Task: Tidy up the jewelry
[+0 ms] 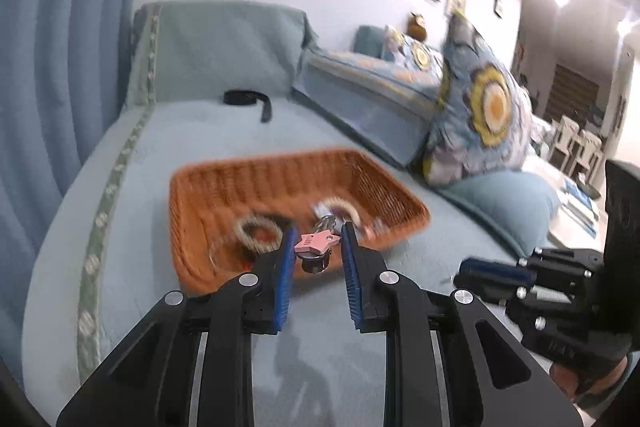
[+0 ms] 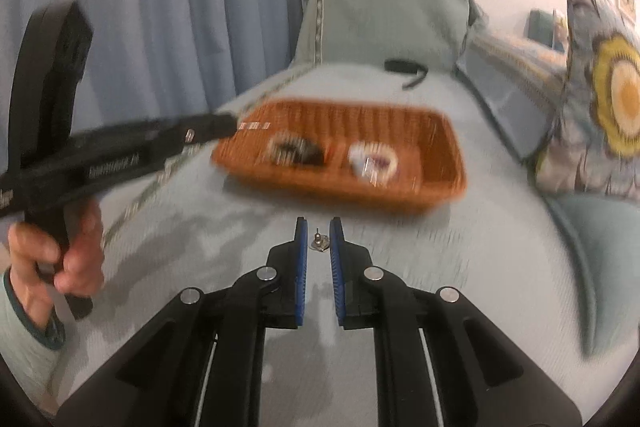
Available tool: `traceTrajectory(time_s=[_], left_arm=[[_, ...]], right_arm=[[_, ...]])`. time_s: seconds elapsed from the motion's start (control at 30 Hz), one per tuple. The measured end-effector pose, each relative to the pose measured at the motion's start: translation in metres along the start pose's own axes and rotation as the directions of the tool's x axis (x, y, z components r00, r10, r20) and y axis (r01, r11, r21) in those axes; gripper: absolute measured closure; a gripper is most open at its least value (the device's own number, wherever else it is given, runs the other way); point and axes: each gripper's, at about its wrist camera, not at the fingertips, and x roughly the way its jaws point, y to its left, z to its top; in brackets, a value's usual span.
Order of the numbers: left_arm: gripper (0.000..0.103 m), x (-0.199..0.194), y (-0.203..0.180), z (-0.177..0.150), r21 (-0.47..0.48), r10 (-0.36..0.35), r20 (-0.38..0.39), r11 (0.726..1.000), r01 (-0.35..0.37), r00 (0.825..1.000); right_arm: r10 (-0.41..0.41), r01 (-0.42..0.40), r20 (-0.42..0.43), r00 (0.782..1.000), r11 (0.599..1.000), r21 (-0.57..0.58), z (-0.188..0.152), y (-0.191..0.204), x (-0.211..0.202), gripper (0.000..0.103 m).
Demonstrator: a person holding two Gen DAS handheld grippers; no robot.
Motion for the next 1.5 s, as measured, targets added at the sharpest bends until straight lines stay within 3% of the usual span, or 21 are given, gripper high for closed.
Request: traceTrajectory(time_s=[0.17, 0.3, 0.47, 0.63, 0.73, 0.83, 0.97, 1.03, 1.1, 1.17, 1.23, 1.3, 1.5], left_arm=[[0.082, 0.035, 0.024, 0.020, -0.080, 0.025, -0.013, 0.996, -0.026, 1.000], [0.082, 0.062, 0.039, 0.020, -0.124, 0.036, -0.046, 0.991, -0.042, 0.998], [0.082, 0.081, 0.044, 0.014, -0.134, 0.045, -0.076, 0.990, -0.055, 0.996], [0.081, 0.094, 0.046, 0.011, -0.129, 0.063, -0.100, 0.989, -0.076, 0.993], [0.072, 0.091, 0.048, 0.009, -0.149, 0.042, -0.098, 0.987, -0.056, 0.994], [0.062, 0.080, 0.046, 0.007, -0.145, 0.029, -0.077, 0.989, -0.040, 0.997], [0.059, 0.051, 0.038, 0.002, -0.132, 0.039, -0.037, 0.990, -0.043, 0.999], [0.052, 0.033, 0.031, -0.001, -0.119, 0.062, -0.010, 0.991, -0.063, 0.998], [0.039, 0.010, 0.025, -0.006, -0.114, 0.101, 0.035, 0.989, -0.096, 0.994], [0.038, -0.015, 0.020, -0.014, -0.114, 0.127, 0.084, 0.987, -0.117, 0.988], [0.033, -0.033, 0.015, -0.021, -0.116, 0.157, 0.110, 0.983, -0.144, 0.982], [0.023, -0.052, 0.010, -0.035, -0.127, 0.221, 0.143, 0.971, -0.204, 0.965], [0.022, -0.074, -0.003, -0.068, -0.119, 0.348, 0.162, 0.936, -0.332, 0.923]], right_arm=[[-0.003, 0.003, -0.008, 1.000, 1.000, 0.007, 0.048, -0.017, 0.044, 0.094], [0.023, -0.020, -0.053, 0.998, 0.998, 0.065, 0.064, -0.034, 0.087, 0.094], [0.081, -0.059, -0.131, 0.988, 0.985, 0.164, 0.064, -0.056, 0.131, 0.094], [0.119, -0.076, -0.154, 0.981, 0.962, 0.261, 0.061, -0.073, 0.143, 0.093], [0.105, -0.058, -0.164, 0.981, 0.962, 0.269, 0.061, -0.079, 0.141, 0.082], [0.084, -0.048, -0.144, 0.986, 0.969, 0.242, 0.060, -0.077, 0.130, 0.058], [0.072, -0.047, -0.110, 0.991, 0.977, 0.208, 0.052, -0.069, 0.104, 0.057], [0.056, -0.040, -0.085, 0.995, 0.982, 0.184, 0.044, -0.060, 0.085, 0.056], [0.040, -0.030, -0.057, 0.998, 0.986, 0.163, 0.032, -0.049, 0.068, 0.048], [0.020, -0.018, -0.012, 1.000, 0.990, 0.139, 0.019, -0.037, 0.048, 0.041], [0.007, -0.009, 0.017, 1.000, 0.992, 0.125, 0.009, -0.028, 0.034, 0.039], [-0.004, -0.003, 0.059, 0.998, 0.993, 0.120, -0.004, -0.018, 0.019, 0.037], [-0.074, 0.064, 0.138, 0.988, 0.995, 0.074, -0.037, 0.010, -0.002, 0.025]])
